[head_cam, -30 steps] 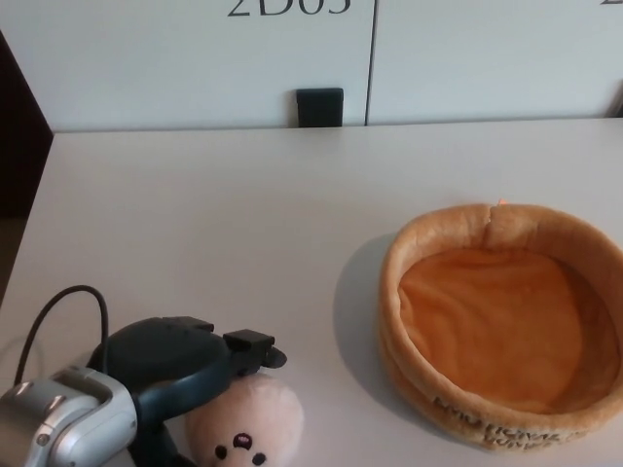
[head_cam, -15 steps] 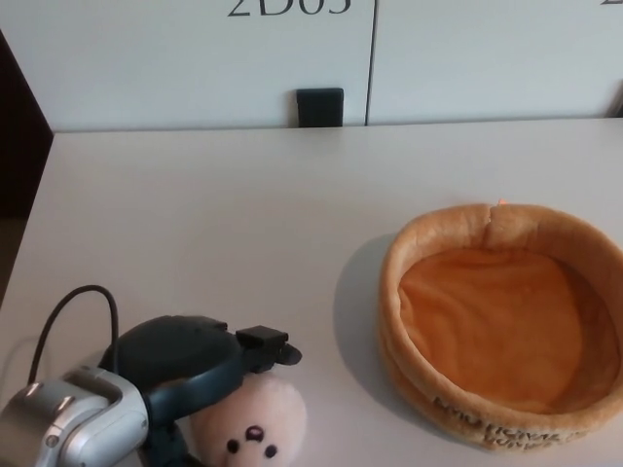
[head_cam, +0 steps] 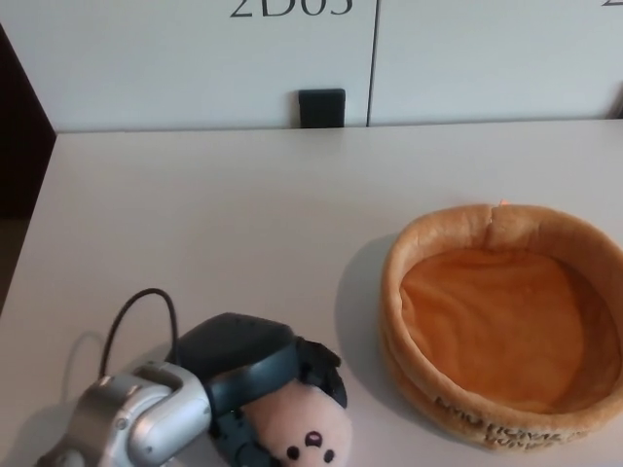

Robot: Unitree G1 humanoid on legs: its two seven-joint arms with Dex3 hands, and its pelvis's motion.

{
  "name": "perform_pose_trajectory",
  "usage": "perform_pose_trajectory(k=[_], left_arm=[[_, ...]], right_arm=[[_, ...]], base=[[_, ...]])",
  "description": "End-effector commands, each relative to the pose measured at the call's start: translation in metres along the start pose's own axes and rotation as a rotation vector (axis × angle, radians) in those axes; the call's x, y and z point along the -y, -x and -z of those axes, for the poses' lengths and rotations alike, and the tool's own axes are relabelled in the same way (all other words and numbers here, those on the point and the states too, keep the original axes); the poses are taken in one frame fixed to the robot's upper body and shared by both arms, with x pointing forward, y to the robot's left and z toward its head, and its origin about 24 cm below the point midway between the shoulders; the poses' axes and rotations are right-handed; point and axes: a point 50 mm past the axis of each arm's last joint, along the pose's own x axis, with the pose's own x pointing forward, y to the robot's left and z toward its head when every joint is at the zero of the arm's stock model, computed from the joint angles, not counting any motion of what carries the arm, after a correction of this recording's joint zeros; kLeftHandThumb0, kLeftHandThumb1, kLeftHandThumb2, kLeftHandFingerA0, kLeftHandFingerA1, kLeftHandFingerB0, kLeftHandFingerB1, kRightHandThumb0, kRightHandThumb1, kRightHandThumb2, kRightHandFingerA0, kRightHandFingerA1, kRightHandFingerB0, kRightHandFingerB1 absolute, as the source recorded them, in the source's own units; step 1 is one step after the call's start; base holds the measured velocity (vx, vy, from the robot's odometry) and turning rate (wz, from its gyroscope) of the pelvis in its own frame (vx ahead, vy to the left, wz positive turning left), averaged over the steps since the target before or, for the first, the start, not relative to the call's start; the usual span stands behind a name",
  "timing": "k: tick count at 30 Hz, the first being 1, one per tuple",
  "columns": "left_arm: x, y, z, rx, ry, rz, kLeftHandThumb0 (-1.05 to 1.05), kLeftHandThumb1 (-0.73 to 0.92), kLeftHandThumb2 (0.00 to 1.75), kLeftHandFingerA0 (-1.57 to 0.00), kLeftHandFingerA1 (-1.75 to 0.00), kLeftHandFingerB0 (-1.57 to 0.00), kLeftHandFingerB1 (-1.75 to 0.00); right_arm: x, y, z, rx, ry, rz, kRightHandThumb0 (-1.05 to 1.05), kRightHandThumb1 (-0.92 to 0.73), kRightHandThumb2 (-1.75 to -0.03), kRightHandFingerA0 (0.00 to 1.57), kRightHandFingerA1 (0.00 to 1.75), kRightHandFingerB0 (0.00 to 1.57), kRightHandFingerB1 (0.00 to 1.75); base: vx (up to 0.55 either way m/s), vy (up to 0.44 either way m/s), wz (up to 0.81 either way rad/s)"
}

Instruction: The robot walks towards a table in front, picks a dumpling toy with left hand and puts it in an orange round plate

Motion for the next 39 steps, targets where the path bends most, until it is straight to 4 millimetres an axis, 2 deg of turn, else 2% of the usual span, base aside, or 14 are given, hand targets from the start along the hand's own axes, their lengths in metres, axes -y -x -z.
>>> perform_pose_trajectory(k=[1, 8, 9, 11, 12, 13, 15, 18, 19, 25, 26, 29, 38, 39], left_arm=[[0.018, -0.007, 0.003, -0.027, 0.006, 0.024, -0.24, 0.51, 0.56, -0.88, -1.25, -1.00, -0.88], [0.023, -0.006, 0.007, -0.010, 0.102, -0.022, -0.22, 0.53, 0.57, -0.89, -1.30, -1.01, -0.86], [0.021, -0.005, 0.008, -0.002, 0.169, -0.038, -0.15, 0.55, 0.58, -0.98, -1.14, -1.11, -0.72], [0.012, -0.002, 0.009, 0.018, 0.332, -0.091, -0.06, 0.57, 0.61, -1.10, -1.02, -1.11, -0.72], [0.009, -0.001, 0.009, 0.024, 0.388, -0.114, -0.06, 0.57, 0.61, -1.10, -1.02, -1.11, -0.72], [0.001, 0.001, 0.007, 0.037, 0.503, -0.155, 0.05, 0.55, 0.62, -1.23, -1.02, -1.08, -0.81], [-0.012, 0.006, 0.006, 0.084, 0.722, -0.222, 0.14, 0.54, 0.70, -1.23, -1.10, -1.07, -0.88], [-0.025, 0.010, 0.006, 0.140, 0.884, -0.280, 0.15, 0.53, 0.72, -1.25, -1.08, -1.09, -0.87], [-0.036, 0.013, 0.004, 0.183, 0.911, -0.329, 0.15, 0.44, 0.84, -1.29, -1.05, -1.13, -0.89], [-0.111, 0.039, -0.023, 0.441, 0.869, -0.574, 0.05, 0.37, 0.93, -1.38, -0.98, -1.20, -0.87], [-0.111, 0.039, -0.023, 0.441, 0.869, -0.574, 0.05, 0.37, 0.93, -1.38, -0.98, -1.20, -0.87], [-0.145, 0.049, -0.043, 0.539, 0.782, -0.649, -0.02, 0.40, 0.98, -1.41, -0.94, -1.22, -0.84], [-0.177, 0.048, -0.085, 0.626, 0.713, -0.649, -0.03, 0.46, 0.93, -1.29, -1.07, -1.15, -0.90], [-0.174, 0.041, -0.098, 0.632, 0.690, -0.626, -0.11, 0.51, 0.96, -1.21, -1.17, -1.06, -0.99]], right_arm=[[0.005, -0.001, -0.001, -0.004, -0.015, 0.008, 0.11, -0.48, -0.54, 0.80, 0.64, 0.51, 0.43], [0.004, -0.001, 0.000, -0.007, -0.037, 0.004, 0.11, -0.47, -0.54, 0.79, 0.71, 0.51, 0.44], [0.004, -0.001, -0.001, -0.004, -0.033, 0.004, 0.09, -0.47, -0.54, 0.78, 0.68, 0.51, 0.44], [0.004, -0.001, -0.001, -0.007, -0.026, 0.001, 0.09, -0.48, -0.54, 0.79, 0.66, 0.50, 0.42], [0.004, -0.001, -0.001, -0.013, -0.027, 0.000, 0.09, -0.48, -0.54, 0.79, 0.66, 0.50, 0.42], [0.004, -0.001, 0.000, -0.014, -0.027, -0.001, 0.08, -0.48, -0.53, 0.79, 0.67, 0.50, 0.43], [0.004, -0.001, 0.000, -0.012, -0.023, -0.002, 0.07, -0.47, -0.53, 0.81, 0.67, 0.50, 0.42], [0.005, -0.001, 0.001, -0.015, -0.013, -0.002, 0.06, -0.48, -0.53, 0.81, 0.68, 0.50, 0.42], [0.006, -0.001, 0.000, -0.015, -0.011, 0.000, 0.05, -0.47, -0.52, 0.76, 0.62, 0.50, 0.41], [0.008, -0.002, 0.000, -0.024, -0.013, 0.004, 0.06, -0.47, -0.52, 0.76, 0.61, 0.50, 0.42], [0.008, -0.002, 0.000, -0.024, -0.013, 0.004, 0.06, -0.47, -0.52, 0.76, 0.61, 0.50, 0.42], [0.008, -0.002, -0.001, -0.018, -0.015, -0.001, 0.04, -0.48, -0.53, 0.77, 0.65, 0.49, 0.42], [0.011, -0.004, -0.008, 0.006, 0.021, 0.009, 0.06, -0.48, -0.53, 0.70, 0.58, 0.50, 0.42], [0.011, -0.002, -0.005, 0.013, 0.033, 0.006, 0.04, -0.49, -0.53, 0.76, 0.65, 0.49, 0.43]], base=[[0.00, 0.000, 0.00], [0.00, 0.000, 0.00], [0.00, 0.000, 0.00], [0.00, 0.000, 0.00], [0.00, 0.000, 0.00], [0.00, 0.000, 0.00], [0.00, 0.000, 0.00], [0.00, 0.000, 0.00], [0.00, 0.000, 0.00], [0.00, 0.000, 0.00], [0.00, 0.000, 0.00], [0.00, 0.000, 0.00], [0.00, 0.000, 0.00], [0.00, 0.000, 0.00]])
